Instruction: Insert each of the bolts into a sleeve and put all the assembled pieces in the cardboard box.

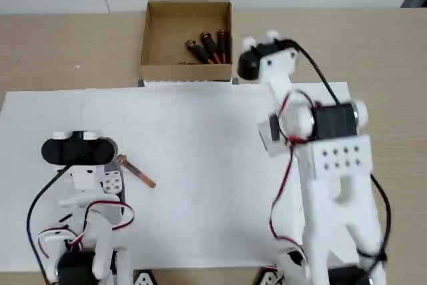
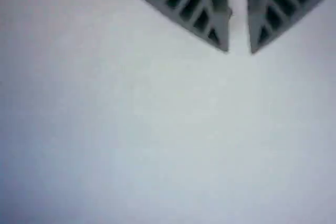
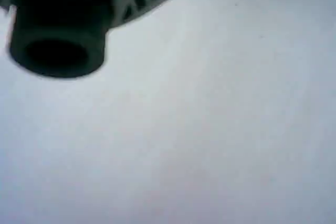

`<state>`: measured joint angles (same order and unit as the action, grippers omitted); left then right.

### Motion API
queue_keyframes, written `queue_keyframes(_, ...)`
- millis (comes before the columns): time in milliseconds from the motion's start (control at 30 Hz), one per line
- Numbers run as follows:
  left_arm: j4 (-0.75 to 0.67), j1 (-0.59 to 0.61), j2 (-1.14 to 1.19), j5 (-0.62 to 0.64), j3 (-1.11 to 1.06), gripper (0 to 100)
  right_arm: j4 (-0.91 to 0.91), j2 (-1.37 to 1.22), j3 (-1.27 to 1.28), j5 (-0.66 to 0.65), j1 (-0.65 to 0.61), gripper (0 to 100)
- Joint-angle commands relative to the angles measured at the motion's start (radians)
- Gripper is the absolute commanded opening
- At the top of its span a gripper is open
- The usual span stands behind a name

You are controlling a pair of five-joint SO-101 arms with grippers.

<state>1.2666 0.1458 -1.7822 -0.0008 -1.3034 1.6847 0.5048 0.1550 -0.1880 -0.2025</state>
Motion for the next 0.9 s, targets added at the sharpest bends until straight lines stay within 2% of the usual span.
queue_keyframes(0,0.048,0.008,0.083,0.008,0.119,2,-0.036,0.136,0.106,0.084,0.01,0.3)
queue_keyframes(133,0.049,0.008,0.252,0.092,0.259,2,-0.041,0.255,0.242,0.155,0.01,0.4)
queue_keyframes(300,0.054,0.008,0.494,0.301,0.426,2,-0.054,0.398,0.365,0.17,0.013,0.4)
queue_keyframes(500,0.055,0.002,0.753,0.486,0.582,3,-0.073,0.479,0.42,0.153,0.125,0.4)
queue_keyframes(667,0.133,0.002,0.979,0.597,0.685,3,-0.076,0.486,0.471,0.138,0.216,0.4)
queue_keyframes(867,0.259,0.002,1.28,0.69,0.796,3,-0.076,0.486,0.479,0.138,0.255,0.4)
